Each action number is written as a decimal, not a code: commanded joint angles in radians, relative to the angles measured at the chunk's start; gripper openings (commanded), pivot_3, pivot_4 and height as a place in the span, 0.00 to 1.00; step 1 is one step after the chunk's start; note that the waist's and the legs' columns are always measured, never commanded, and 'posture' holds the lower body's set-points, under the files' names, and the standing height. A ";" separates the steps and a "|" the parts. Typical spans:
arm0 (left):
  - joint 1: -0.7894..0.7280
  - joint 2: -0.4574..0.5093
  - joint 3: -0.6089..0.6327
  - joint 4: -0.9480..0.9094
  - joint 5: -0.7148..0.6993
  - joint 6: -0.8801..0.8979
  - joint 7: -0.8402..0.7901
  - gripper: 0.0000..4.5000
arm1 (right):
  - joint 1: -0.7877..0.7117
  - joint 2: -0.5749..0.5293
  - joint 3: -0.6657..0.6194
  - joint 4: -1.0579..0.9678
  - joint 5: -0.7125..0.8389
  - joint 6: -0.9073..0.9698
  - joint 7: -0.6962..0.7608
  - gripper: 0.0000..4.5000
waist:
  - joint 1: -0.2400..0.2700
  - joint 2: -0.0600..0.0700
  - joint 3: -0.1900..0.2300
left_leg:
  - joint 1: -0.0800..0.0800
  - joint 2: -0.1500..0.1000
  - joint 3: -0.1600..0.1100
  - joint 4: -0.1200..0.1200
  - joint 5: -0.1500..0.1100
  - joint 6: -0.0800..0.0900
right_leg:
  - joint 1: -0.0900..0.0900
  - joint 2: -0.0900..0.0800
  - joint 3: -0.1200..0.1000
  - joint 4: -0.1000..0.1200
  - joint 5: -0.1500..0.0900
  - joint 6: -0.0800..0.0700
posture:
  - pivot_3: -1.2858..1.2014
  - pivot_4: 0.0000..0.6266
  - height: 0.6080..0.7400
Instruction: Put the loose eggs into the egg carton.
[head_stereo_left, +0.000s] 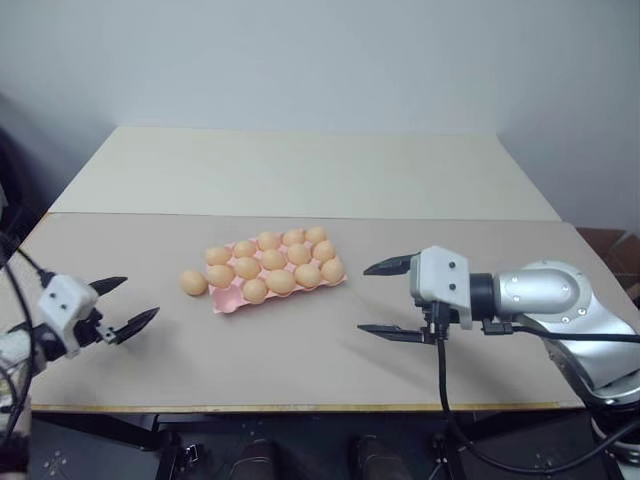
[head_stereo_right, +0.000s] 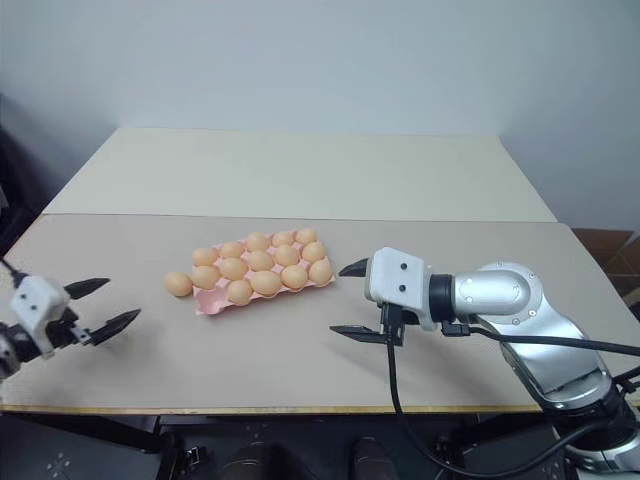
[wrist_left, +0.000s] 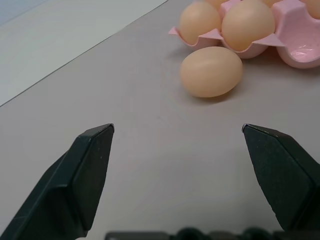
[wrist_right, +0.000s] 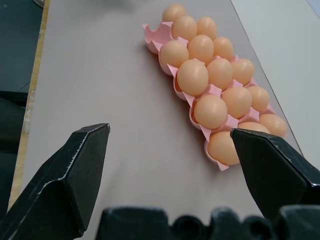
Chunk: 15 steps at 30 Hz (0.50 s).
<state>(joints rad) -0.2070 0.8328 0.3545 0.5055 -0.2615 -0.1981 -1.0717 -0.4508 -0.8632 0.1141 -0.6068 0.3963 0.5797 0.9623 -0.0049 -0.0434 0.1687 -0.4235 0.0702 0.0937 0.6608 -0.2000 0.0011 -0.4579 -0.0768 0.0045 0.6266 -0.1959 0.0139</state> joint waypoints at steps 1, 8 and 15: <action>-0.116 -0.008 -0.079 0.123 0.038 -0.068 -0.055 1.00 | -0.005 -0.012 -0.034 -0.043 0.002 0.017 -0.022 1.00 | 0.002 0.000 0.000 | 0.000 0.000 0.000 0.000 0.000 0.000 | 0.000 0.000 0.000 0.000 0.000 0.000 | 0.52 0.24 1.00; -0.296 -0.032 -0.171 0.336 0.063 -0.115 -0.167 1.00 | -0.002 -0.025 -0.050 -0.064 0.005 0.051 -0.049 1.00 | -0.003 -0.001 0.000 | 0.000 0.000 0.000 0.000 0.000 0.000 | 0.000 0.001 0.000 0.000 0.005 0.002 | 0.52 0.24 1.00; -0.435 -0.075 -0.216 0.512 0.130 -0.186 -0.123 1.00 | 0.006 -0.026 -0.057 -0.084 0.007 0.074 -0.076 1.00 | 0.000 -0.001 -0.001 | 0.000 0.000 -0.001 0.000 0.000 0.001 | 0.001 0.001 0.000 0.001 0.005 0.004 | 0.52 0.24 1.00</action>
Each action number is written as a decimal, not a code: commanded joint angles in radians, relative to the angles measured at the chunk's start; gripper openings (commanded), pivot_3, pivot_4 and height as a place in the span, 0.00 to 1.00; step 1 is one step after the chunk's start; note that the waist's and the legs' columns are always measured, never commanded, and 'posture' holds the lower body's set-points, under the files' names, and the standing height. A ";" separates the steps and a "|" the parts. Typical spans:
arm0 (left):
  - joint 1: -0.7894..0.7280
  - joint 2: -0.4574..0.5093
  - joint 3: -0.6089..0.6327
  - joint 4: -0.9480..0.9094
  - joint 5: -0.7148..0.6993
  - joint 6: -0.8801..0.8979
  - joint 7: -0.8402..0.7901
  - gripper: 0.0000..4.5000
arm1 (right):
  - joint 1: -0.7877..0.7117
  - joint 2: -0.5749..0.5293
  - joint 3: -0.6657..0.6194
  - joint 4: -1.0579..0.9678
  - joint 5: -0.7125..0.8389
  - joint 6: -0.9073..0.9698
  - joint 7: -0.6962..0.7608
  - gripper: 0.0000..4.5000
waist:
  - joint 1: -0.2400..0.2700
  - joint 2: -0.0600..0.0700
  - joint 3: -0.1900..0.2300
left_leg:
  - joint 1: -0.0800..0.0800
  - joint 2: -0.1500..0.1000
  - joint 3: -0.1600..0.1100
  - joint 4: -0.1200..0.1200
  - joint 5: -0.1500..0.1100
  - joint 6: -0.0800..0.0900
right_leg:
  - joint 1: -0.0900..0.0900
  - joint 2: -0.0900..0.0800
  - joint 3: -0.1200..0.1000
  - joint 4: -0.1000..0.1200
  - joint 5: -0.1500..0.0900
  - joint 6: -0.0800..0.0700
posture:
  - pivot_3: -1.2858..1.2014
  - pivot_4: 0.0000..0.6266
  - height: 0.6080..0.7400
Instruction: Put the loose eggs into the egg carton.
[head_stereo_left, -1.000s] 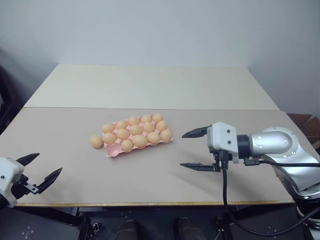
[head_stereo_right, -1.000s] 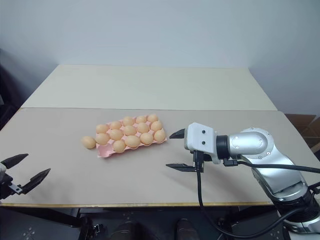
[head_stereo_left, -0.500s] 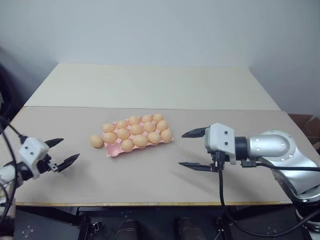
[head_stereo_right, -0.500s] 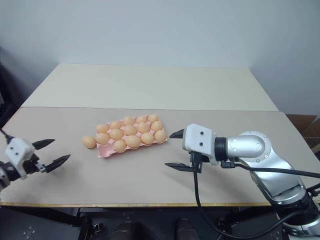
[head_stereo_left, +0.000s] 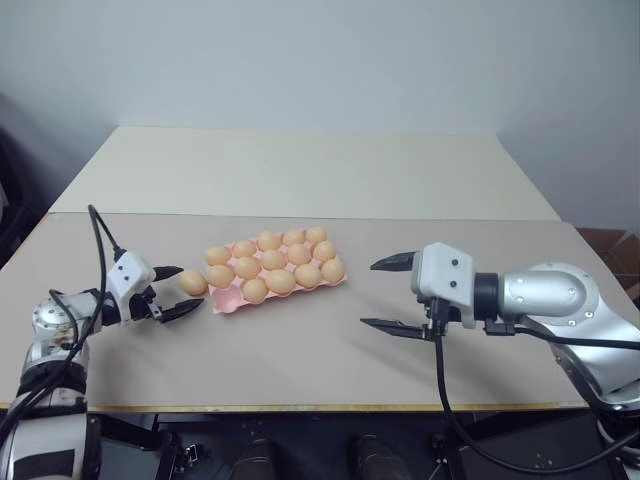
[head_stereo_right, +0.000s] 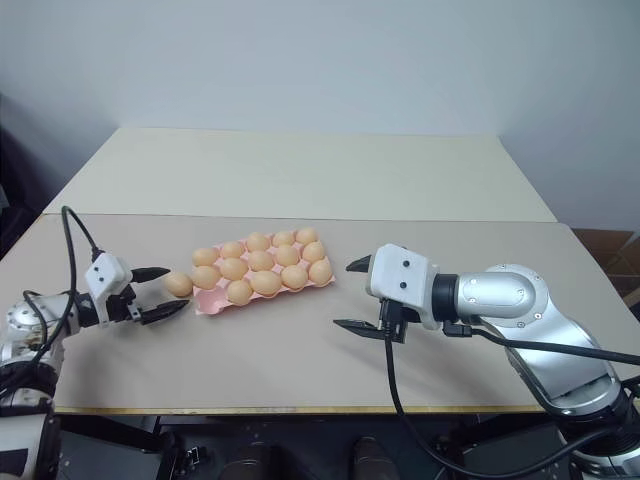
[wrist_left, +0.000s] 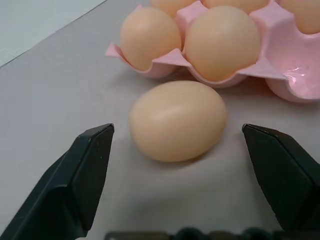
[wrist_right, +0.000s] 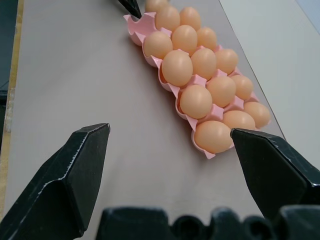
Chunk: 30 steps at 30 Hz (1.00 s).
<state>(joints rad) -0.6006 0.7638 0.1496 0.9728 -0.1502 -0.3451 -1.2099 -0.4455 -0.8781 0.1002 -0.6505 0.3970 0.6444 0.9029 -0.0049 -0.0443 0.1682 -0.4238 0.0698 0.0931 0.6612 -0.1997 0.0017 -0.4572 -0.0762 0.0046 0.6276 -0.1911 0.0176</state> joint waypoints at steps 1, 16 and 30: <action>-0.053 -0.011 -0.014 0.062 0.026 -0.045 0.021 1.00 | 0.003 -0.012 -0.044 -0.043 0.007 0.012 -0.019 1.00 | 0.000 0.000 0.000 | 0.000 0.000 0.000 0.000 0.000 0.000 | 0.000 0.000 0.000 0.000 0.000 0.000 | 0.52 0.24 1.00; -0.109 -0.058 -0.032 0.142 0.054 -0.009 0.059 0.58 | 0.002 0.000 -0.021 -0.030 -0.039 0.022 -0.087 1.00 | 0.002 -0.001 0.000 | 0.001 0.000 -0.001 0.001 0.000 0.000 | 0.000 0.000 0.000 0.002 0.000 0.001 | 0.52 0.24 1.00; 0.049 0.064 0.023 -0.087 -0.001 -0.024 0.088 0.55 | -0.003 0.004 -0.007 -0.032 -0.057 0.022 -0.088 1.00 | -0.015 -0.001 -0.001 | 0.002 0.001 0.000 0.001 0.000 0.000 | 0.000 0.001 0.001 0.003 -0.001 0.002 | 0.52 0.24 1.00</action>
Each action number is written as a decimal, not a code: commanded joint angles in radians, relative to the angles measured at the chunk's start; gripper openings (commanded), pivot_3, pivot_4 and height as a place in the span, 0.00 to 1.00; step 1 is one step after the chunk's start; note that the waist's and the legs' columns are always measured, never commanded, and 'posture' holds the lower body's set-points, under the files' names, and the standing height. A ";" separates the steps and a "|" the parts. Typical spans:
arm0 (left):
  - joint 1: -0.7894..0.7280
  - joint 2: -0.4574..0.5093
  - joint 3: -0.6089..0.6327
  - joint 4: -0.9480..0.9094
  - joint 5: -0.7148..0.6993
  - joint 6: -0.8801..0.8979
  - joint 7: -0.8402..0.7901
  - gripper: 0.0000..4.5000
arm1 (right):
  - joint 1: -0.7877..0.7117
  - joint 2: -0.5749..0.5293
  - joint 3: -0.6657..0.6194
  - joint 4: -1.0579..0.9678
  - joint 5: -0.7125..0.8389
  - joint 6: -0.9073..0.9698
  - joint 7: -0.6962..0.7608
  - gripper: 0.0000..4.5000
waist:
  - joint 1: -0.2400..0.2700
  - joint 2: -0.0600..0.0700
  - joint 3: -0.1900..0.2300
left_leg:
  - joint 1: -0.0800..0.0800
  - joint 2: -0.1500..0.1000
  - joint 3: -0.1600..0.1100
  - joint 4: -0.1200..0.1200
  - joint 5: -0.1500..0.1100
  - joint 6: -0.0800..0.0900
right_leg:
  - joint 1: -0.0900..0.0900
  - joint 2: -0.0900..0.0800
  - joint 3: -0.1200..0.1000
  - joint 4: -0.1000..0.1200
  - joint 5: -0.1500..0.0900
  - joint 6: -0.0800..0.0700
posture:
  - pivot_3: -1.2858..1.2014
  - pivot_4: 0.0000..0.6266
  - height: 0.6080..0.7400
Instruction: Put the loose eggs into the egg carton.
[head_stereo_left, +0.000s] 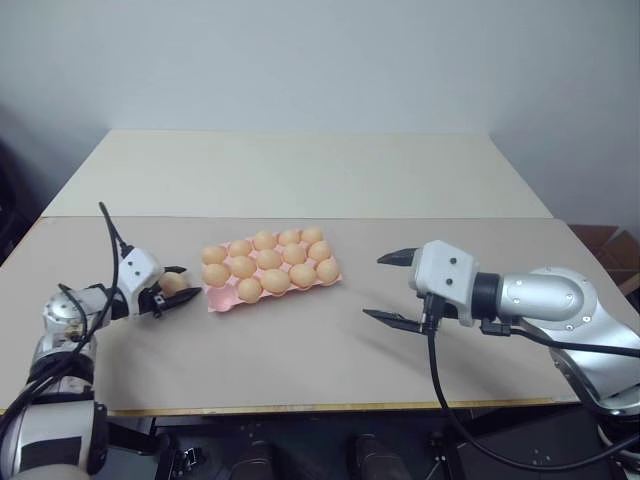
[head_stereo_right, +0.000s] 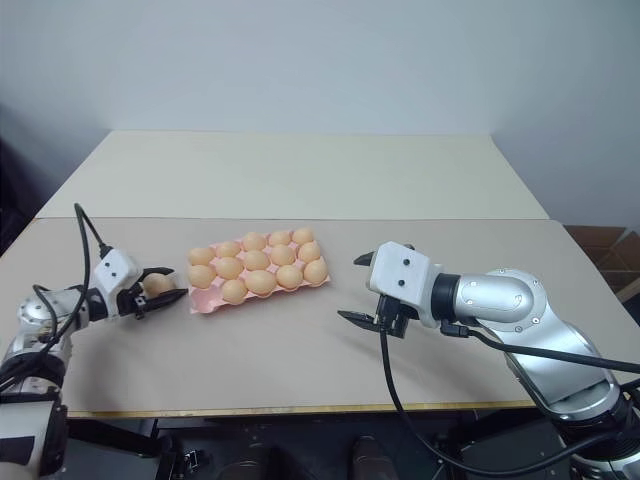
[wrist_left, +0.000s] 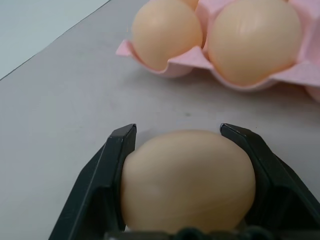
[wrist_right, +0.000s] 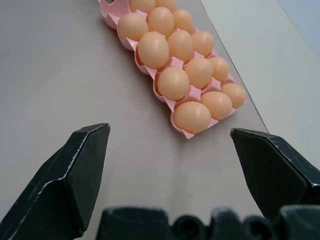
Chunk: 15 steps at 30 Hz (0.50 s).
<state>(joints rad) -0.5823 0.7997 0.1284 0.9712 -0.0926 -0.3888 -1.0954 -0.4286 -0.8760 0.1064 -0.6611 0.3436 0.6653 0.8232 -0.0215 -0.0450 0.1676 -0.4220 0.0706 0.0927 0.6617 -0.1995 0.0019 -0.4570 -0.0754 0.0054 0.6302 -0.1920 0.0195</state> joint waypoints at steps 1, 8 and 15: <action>0.050 0.029 0.058 -0.139 -0.090 0.039 -0.046 0.55 | -0.020 0.004 -0.013 -0.021 -0.005 -0.001 -0.009 1.00 | 0.004 0.000 0.000 | 0.000 0.000 0.000 0.000 0.000 0.000 | 0.000 0.000 0.000 0.000 0.000 0.000 | 0.52 0.24 1.00; 0.224 -0.005 0.094 -0.614 -0.322 0.289 -0.140 0.55 | -0.037 0.029 -0.013 0.003 -0.018 -0.009 -0.020 1.00 | 0.017 0.000 0.000 | -0.002 -0.001 0.000 0.000 0.000 0.000 | 0.000 -0.001 0.000 -0.001 0.000 -0.005 | 0.52 0.24 1.00; 0.225 -0.086 0.028 -0.712 -0.314 0.339 -0.131 0.55 | -0.059 0.048 -0.039 0.010 -0.012 -0.009 -0.030 1.00 | 0.017 0.000 0.000 | -0.001 -0.001 0.000 0.000 0.000 0.000 | 0.000 0.000 0.001 0.000 -0.001 0.000 | 0.52 0.24 1.00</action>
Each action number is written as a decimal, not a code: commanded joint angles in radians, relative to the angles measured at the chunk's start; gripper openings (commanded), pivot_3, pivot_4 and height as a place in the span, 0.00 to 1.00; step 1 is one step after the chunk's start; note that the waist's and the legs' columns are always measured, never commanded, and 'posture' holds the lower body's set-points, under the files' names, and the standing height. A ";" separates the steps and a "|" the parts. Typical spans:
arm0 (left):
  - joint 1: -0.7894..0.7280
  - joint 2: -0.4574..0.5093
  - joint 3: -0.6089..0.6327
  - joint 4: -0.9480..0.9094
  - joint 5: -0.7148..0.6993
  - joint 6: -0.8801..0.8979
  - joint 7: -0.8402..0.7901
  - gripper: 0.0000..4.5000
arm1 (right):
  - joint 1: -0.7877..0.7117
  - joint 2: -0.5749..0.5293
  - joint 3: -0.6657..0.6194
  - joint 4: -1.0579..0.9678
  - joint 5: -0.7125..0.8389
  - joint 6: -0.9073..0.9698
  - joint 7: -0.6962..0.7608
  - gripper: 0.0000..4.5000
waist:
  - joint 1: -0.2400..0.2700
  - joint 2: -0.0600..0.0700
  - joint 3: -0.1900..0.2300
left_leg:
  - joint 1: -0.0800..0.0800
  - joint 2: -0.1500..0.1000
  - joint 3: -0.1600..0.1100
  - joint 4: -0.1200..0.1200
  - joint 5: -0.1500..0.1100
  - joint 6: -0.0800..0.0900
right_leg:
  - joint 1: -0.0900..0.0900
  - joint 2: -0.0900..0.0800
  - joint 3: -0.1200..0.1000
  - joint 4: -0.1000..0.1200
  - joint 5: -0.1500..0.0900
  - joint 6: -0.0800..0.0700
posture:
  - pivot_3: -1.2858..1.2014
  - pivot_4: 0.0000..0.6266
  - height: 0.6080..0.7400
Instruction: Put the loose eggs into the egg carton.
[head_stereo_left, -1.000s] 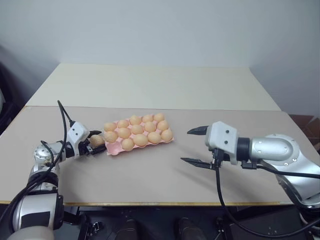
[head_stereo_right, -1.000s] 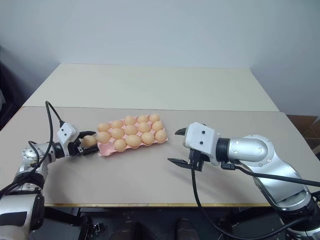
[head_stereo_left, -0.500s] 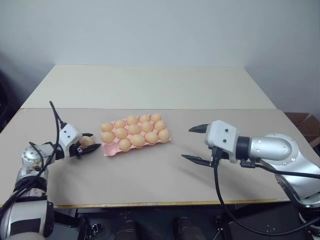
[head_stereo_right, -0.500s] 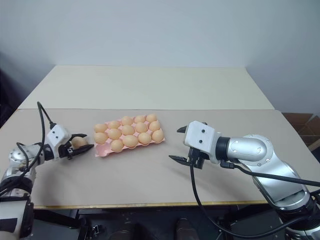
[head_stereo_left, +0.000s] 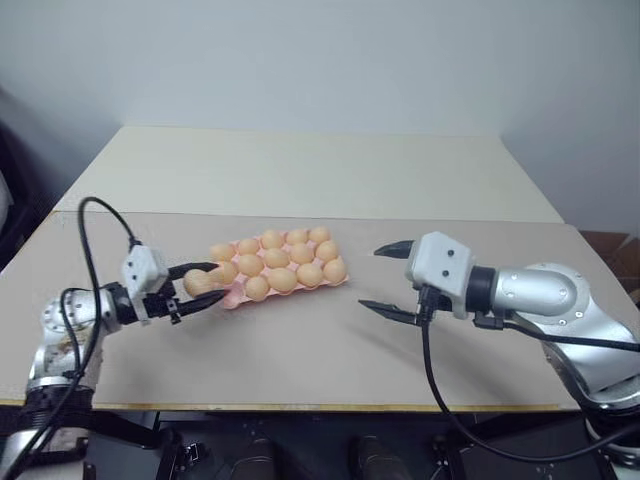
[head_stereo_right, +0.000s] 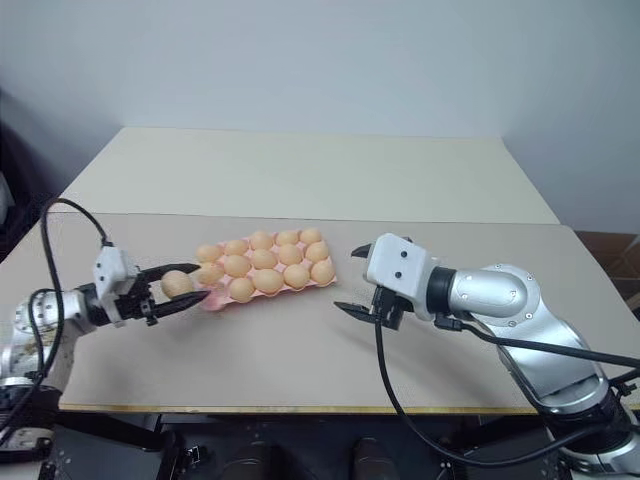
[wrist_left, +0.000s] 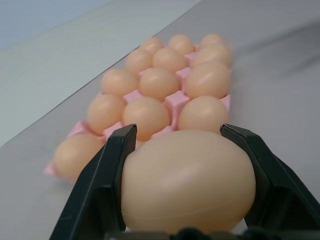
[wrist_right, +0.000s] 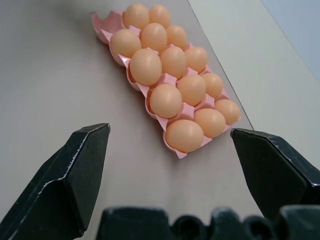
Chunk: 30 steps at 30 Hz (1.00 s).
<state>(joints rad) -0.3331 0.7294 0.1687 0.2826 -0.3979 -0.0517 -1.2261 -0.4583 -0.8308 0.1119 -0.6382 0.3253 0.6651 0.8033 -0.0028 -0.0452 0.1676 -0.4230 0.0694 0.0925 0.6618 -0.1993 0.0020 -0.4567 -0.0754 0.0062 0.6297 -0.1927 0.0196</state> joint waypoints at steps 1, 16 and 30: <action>-0.030 -0.023 -0.017 -0.020 -0.005 -0.002 -0.001 0.55 | -0.031 0.001 -0.049 -0.013 0.007 -0.008 -0.011 1.00 | -0.003 0.000 0.000 | 0.000 0.000 0.000 0.000 0.000 0.000 | 0.000 0.000 0.000 0.000 0.000 0.000 | 0.52 0.24 1.00; -0.111 -0.056 -0.030 0.113 0.032 -0.102 -0.018 0.99 | 0.019 -0.016 -0.066 -0.050 -0.003 0.004 -0.034 1.00 | -0.009 0.000 0.000 | 0.000 0.000 0.000 0.000 0.000 0.000 | 0.000 0.000 0.001 0.000 0.000 0.000 | 0.52 0.24 1.00; 0.312 0.149 0.257 -0.353 -0.112 0.061 -0.008 0.99 | 0.026 -0.067 -0.095 -0.024 0.037 -0.052 0.069 1.00 | -0.012 0.000 0.000 | 0.001 0.001 0.000 0.000 0.000 0.000 | 0.000 -0.001 0.000 -0.001 -0.004 -0.004 | 0.52 0.24 1.00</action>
<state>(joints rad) -0.0472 0.8455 0.3548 0.0087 -0.4731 -0.0227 -1.2332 -0.4217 -0.8805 0.0600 -0.6554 0.3453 0.6468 0.8487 -0.0152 -0.0454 0.1676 -0.4225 0.0702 0.0927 0.6616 -0.1995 0.0019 -0.4572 -0.0762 0.0068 0.6285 -0.1969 0.0152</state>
